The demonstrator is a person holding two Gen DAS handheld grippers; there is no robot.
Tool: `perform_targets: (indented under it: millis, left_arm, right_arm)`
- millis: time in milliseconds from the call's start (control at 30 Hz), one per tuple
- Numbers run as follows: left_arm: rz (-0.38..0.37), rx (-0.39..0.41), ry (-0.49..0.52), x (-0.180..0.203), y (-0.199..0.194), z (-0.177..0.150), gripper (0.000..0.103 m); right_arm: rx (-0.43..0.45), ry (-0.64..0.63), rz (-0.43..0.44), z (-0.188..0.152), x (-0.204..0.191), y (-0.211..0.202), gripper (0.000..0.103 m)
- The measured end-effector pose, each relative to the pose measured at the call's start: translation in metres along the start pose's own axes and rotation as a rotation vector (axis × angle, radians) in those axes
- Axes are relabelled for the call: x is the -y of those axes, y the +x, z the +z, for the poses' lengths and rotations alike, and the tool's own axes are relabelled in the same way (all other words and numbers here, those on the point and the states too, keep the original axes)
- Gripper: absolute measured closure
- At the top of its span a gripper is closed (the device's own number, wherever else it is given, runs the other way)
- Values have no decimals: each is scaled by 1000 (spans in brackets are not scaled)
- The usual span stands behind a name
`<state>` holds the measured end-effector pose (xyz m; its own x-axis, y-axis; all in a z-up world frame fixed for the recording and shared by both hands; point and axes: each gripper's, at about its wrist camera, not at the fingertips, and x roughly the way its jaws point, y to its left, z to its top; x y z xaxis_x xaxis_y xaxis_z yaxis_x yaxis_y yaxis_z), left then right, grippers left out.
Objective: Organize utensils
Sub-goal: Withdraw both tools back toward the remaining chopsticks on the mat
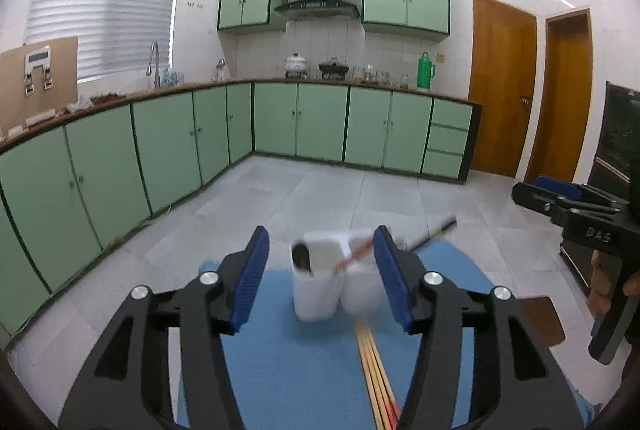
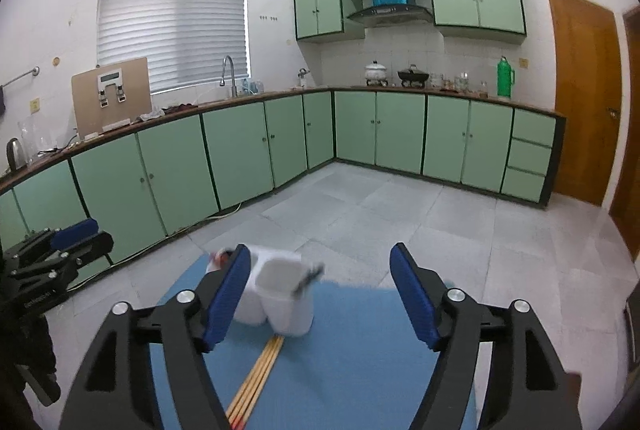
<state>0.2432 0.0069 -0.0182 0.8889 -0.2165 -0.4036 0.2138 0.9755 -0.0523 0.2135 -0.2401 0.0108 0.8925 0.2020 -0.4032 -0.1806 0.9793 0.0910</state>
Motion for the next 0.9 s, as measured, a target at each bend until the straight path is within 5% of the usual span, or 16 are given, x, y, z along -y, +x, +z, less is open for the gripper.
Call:
perform_targets:
  millis: [600, 900]
  left_arm:
    - [14, -251, 28, 2, -10, -155, 36]
    - [54, -346, 18, -20, -1, -195, 36]
  right_arm:
    - [-147, 43, -41, -143, -33, -18, 13]
    - [-251, 59, -32, -192, -47, 2, 13]
